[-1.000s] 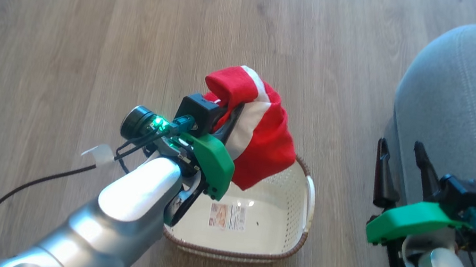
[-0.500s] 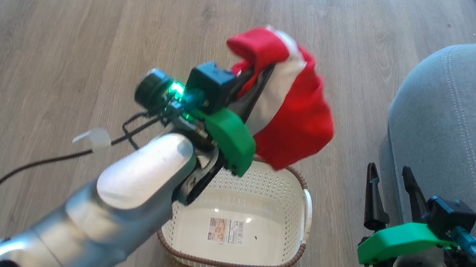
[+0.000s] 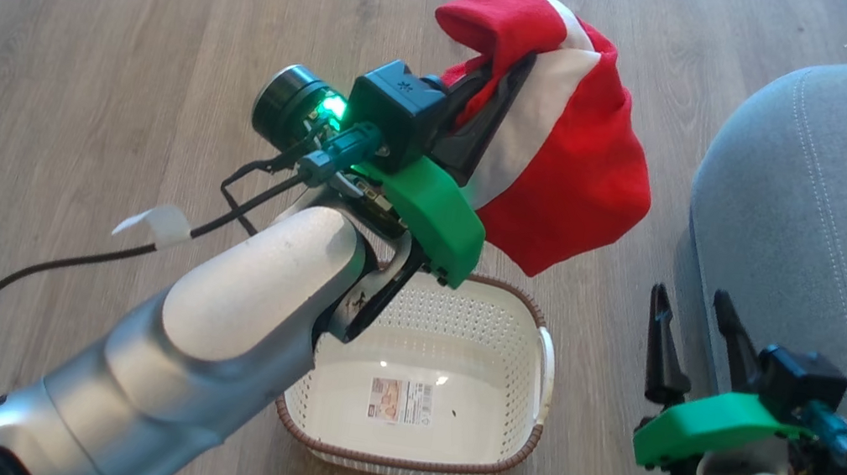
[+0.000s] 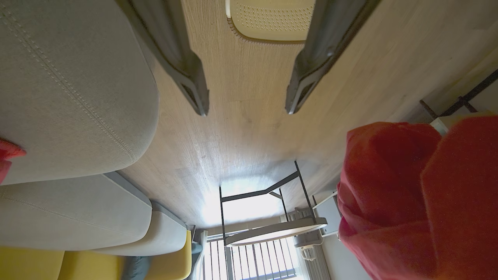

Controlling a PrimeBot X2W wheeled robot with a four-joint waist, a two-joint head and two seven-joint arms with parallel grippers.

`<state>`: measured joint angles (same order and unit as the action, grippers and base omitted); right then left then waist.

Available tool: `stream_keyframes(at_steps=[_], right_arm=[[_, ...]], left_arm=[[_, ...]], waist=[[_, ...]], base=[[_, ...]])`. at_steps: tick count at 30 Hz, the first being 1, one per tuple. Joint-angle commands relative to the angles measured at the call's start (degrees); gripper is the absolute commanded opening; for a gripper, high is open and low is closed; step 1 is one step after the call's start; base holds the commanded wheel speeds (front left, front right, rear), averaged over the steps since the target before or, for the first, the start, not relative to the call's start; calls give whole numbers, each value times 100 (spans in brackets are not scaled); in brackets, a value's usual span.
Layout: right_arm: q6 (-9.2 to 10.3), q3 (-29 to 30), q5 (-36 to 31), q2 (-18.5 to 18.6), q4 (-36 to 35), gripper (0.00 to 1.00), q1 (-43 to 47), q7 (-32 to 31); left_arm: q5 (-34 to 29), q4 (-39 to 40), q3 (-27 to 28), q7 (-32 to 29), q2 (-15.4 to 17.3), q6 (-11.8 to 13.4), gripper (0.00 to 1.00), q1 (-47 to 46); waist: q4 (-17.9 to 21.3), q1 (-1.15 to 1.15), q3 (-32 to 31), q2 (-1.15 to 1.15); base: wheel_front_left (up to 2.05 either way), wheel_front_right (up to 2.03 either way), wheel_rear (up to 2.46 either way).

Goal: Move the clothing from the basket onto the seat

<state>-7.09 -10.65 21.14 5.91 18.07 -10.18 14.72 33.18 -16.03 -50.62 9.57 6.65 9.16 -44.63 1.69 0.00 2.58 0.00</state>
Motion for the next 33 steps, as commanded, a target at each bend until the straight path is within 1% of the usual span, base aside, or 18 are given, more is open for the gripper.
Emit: stream_keyframes(at_steps=[1,4,5,8,10,12,17,22,25,28,33], right_arm=[[-40,-99,-16,-29,-272,100,-131,28],[-40,-102,20,-44,-749,100,-243,28],[-40,-161,16,-42,-1270,100,-309,28],[-40,-313,2,1,-2052,100,-404,28],[-40,-504,30,58,-2410,100,-468,28],[-40,-765,76,146,-2519,100,-516,28],[-40,-1476,92,438,-2177,100,-861,28],[-40,-2052,21,626,-1406,100,-1325,28],[-40,-2237,-78,630,-910,100,-1569,28],[-40,-2326,-134,528,-556,100,-1779,28],[-40,-2618,-159,382,-148,100,-2129,28]], left_arm=[[-83,202,242,-6,128,37,0,-327],[-79,236,217,-28,145,45,0,-311],[-74,240,202,-29,148,46,0,-301],[-70,225,174,-21,139,41,0,-293],[-69,206,153,-10,123,36,0,-295],[-68,175,124,0,105,22,0,-297],[-63,117,44,19,40,-8,0,-303],[-35,47,-50,40,-37,-52,0,-286],[-18,12,-107,58,-82,-76,0,-274],[-2,-17,-158,73,-117,-98,0,-264],[21,-48,-259,92,-177,-137,0,-255]], waist=[[9,0,19,0],[24,0,75,0],[29,0,112,0],[27,0,168,0],[20,0,198,0],[8,0,216,0],[-34,0,257,0],[-105,0,280,0],[-152,0,296,0],[-196,0,318,0],[-260,0,348,0]], base=[[0,0,0],[0,0,0],[0,0,0],[0,0,0],[0,0,0],[0,0,0],[0,0,0],[0,0,0],[0,0,0],[0,0,0],[0,0,0]])
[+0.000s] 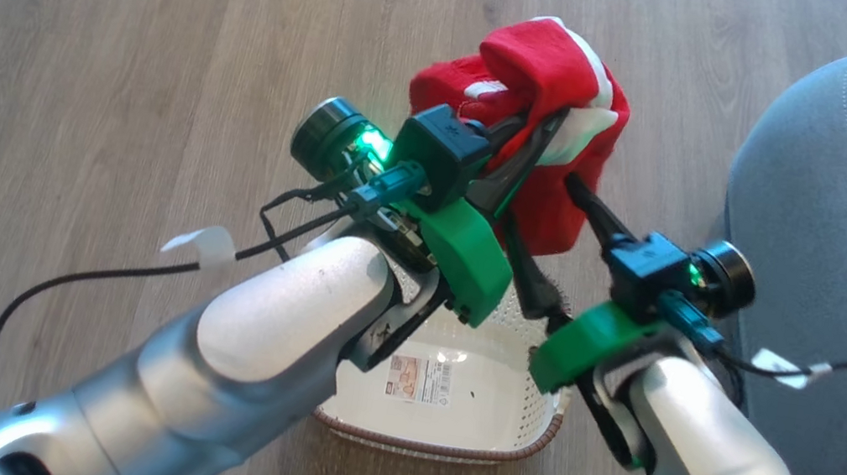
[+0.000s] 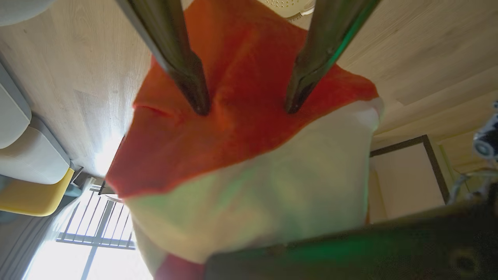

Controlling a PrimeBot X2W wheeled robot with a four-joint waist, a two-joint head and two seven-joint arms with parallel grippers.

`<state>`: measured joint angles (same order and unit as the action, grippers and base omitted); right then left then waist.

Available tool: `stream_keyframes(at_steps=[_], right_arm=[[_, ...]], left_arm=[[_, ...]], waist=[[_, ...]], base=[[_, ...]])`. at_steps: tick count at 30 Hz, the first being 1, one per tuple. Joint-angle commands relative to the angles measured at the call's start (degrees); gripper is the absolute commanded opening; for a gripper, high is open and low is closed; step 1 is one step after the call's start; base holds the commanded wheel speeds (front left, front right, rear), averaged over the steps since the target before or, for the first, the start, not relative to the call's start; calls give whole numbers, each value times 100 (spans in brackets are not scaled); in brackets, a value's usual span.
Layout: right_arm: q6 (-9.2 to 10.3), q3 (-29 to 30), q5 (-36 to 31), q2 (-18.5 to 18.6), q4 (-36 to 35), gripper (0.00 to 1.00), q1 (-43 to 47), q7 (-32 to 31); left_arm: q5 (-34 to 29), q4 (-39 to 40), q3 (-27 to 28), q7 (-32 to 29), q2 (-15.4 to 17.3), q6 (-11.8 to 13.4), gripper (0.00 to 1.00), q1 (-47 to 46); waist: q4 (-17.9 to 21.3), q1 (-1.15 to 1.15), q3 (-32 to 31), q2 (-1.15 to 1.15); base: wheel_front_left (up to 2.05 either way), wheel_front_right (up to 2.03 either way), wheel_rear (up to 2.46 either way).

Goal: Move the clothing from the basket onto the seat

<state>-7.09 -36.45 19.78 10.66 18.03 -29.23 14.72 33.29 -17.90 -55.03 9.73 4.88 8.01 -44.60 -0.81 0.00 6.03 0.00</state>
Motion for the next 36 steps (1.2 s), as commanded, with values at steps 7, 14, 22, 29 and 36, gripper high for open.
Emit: stream_keyframes(at_steps=[7,14,22,29,36], right_arm=[[-40,-143,40,-229,153,100,-585,28],[-40,-106,148,-285,306,0,-655,28],[-40,50,259,-256,203,0,-533,28],[-40,331,244,-160,-85,0,-256,28],[-40,813,170,-49,-387,0,131,28]], left_arm=[[54,88,47,118,-67,-72,0,-228],[106,29,-2,164,-97,-87,0,-205],[113,-67,-5,235,-98,-67,5,-210],[131,-209,2,324,-46,-129,100,-165],[148,-389,-32,389,1,-261,100,-125]], waist=[[-92,0,30,0],[-137,0,48,0],[-91,0,72,0],[57,0,89,0],[282,0,70,0]], base=[[0,0,0],[0,0,0],[0,0,0],[0,0,0],[0,0,0]])
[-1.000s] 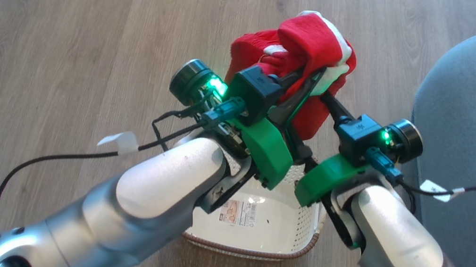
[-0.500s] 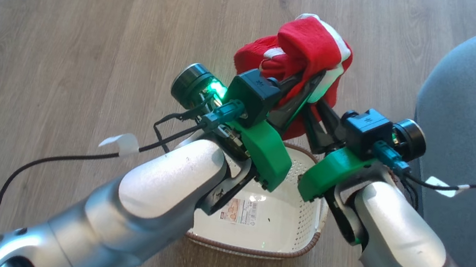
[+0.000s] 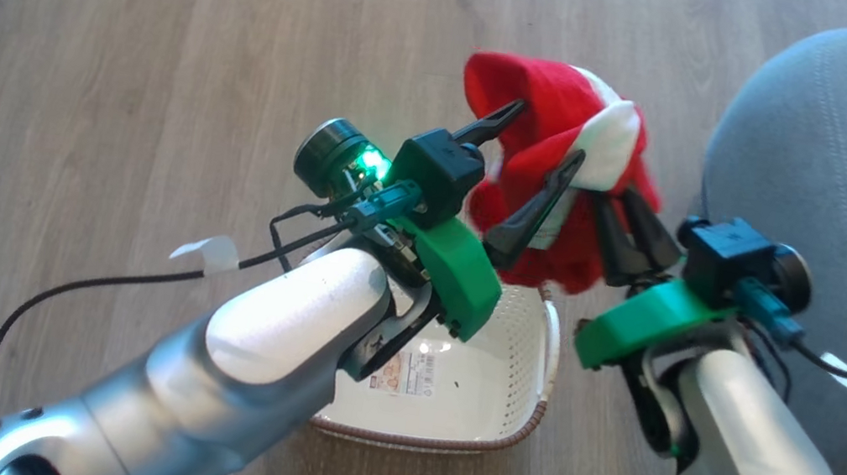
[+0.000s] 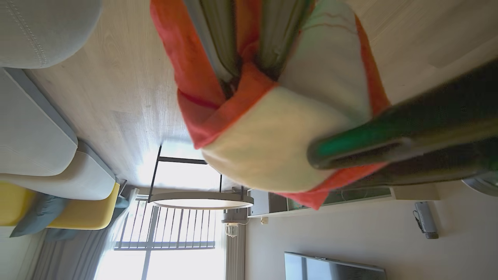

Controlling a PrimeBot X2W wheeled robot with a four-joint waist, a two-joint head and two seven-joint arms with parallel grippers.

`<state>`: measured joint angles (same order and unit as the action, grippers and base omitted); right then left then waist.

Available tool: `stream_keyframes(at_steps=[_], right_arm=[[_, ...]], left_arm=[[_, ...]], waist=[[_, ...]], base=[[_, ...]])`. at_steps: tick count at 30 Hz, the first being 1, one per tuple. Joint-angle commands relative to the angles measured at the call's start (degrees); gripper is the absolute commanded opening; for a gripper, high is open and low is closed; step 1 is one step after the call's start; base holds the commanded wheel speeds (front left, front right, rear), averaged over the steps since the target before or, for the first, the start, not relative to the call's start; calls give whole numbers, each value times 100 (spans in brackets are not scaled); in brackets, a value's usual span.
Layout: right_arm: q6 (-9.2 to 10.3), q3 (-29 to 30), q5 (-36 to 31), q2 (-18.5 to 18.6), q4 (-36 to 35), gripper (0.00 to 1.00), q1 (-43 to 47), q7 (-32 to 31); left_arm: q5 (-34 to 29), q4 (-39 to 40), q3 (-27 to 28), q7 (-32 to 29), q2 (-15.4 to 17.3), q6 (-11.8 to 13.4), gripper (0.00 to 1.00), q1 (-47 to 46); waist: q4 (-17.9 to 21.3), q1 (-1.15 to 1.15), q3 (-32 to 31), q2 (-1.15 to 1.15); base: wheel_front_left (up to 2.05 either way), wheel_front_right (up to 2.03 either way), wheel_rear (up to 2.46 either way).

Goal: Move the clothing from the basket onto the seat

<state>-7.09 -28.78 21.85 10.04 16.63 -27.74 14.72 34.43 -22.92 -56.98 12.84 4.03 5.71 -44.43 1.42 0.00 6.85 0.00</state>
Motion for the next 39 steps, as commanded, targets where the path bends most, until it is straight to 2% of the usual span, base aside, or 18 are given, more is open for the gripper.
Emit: stream_keyframes(at_steps=[1,19,33,39], right_arm=[[-40,119,-47,28,-284,0,35,28],[-40,1191,-118,-13,-910,0,713,28],[-40,1659,-136,-138,-1338,0,1133,28],[-40,2078,-224,-175,-1616,0,1420,28]], left_arm=[[31,89,159,90,97,-52,100,-136],[-186,-234,375,213,285,-364,100,189],[-577,-58,958,215,318,-603,100,762],[-724,-109,1022,216,212,-756,100,756]], waist=[[103,0,-15,0],[1422,0,-53,0],[2853,0,-159,0],[2952,0,-61,0]], base=[[0,0,0],[0,0,0],[0,0,0],[0,0,0]])
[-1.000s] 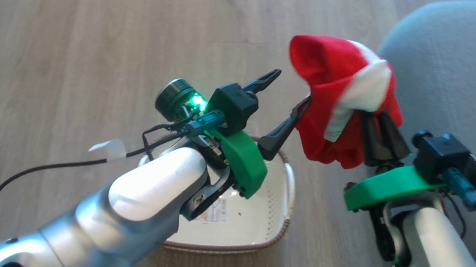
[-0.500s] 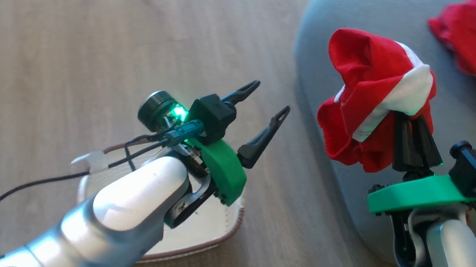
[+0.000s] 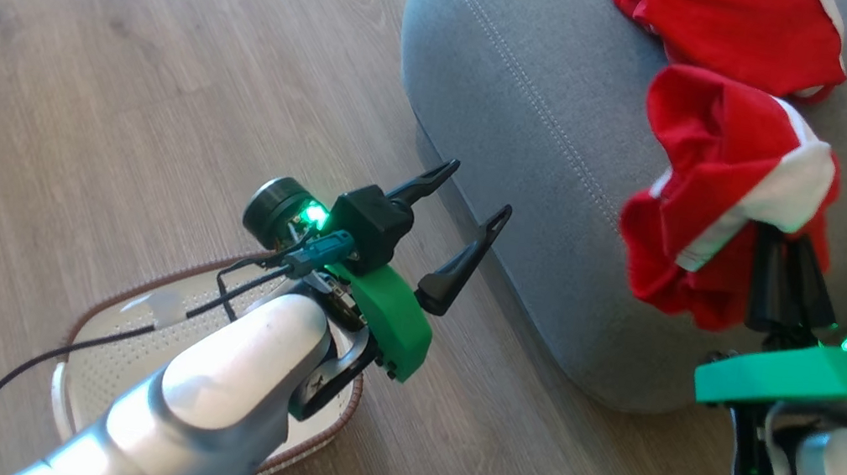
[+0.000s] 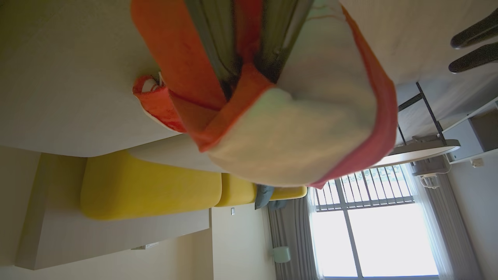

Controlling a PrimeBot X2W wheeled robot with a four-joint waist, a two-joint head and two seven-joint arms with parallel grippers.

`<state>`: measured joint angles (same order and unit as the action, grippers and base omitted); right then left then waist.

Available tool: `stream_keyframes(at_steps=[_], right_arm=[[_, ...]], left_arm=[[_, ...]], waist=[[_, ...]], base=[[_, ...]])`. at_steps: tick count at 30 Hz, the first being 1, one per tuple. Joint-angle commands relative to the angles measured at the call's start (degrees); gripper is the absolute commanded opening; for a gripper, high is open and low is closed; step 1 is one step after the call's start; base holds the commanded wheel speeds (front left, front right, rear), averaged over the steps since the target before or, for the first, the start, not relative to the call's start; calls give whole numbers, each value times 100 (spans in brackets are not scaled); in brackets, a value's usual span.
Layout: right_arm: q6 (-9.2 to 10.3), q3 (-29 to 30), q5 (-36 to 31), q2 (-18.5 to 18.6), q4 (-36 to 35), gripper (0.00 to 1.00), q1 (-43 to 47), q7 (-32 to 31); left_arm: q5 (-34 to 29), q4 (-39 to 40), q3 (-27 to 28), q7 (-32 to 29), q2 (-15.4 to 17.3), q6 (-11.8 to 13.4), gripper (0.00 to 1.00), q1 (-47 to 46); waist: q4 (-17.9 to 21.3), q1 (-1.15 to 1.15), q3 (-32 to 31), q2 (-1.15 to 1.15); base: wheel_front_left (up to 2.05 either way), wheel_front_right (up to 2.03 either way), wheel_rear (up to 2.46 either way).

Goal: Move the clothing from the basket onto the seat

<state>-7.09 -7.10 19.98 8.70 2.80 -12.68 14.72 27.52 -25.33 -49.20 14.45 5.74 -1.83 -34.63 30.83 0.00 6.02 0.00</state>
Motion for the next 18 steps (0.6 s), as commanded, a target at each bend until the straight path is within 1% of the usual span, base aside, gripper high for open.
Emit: stream_keyframes(at_steps=[1,5,8,14,18], right_arm=[[-40,-13,-61,-46,-287,0,-34,28],[-40,249,-108,-26,-433,0,71,28],[-40,435,-158,27,-440,0,-9,28],[-40,763,-194,225,-131,0,-631,28],[-40,1000,-196,414,113,0,-1143,28]], left_arm=[[-55,119,255,54,21,-25,100,-230],[-153,88,293,54,-42,-105,100,-258],[-239,91,311,54,-70,-152,100,-267],[-402,105,300,54,-95,-143,100,-258],[-499,167,179,51,-108,-176,100,-343]], waist=[[20,0,42,0],[39,0,134,0],[45,0,232,0],[29,0,490,0],[-166,0,810,0]], base=[[0,0,0],[0,0,0],[0,0,0],[0,0,0],[0,0,0]])
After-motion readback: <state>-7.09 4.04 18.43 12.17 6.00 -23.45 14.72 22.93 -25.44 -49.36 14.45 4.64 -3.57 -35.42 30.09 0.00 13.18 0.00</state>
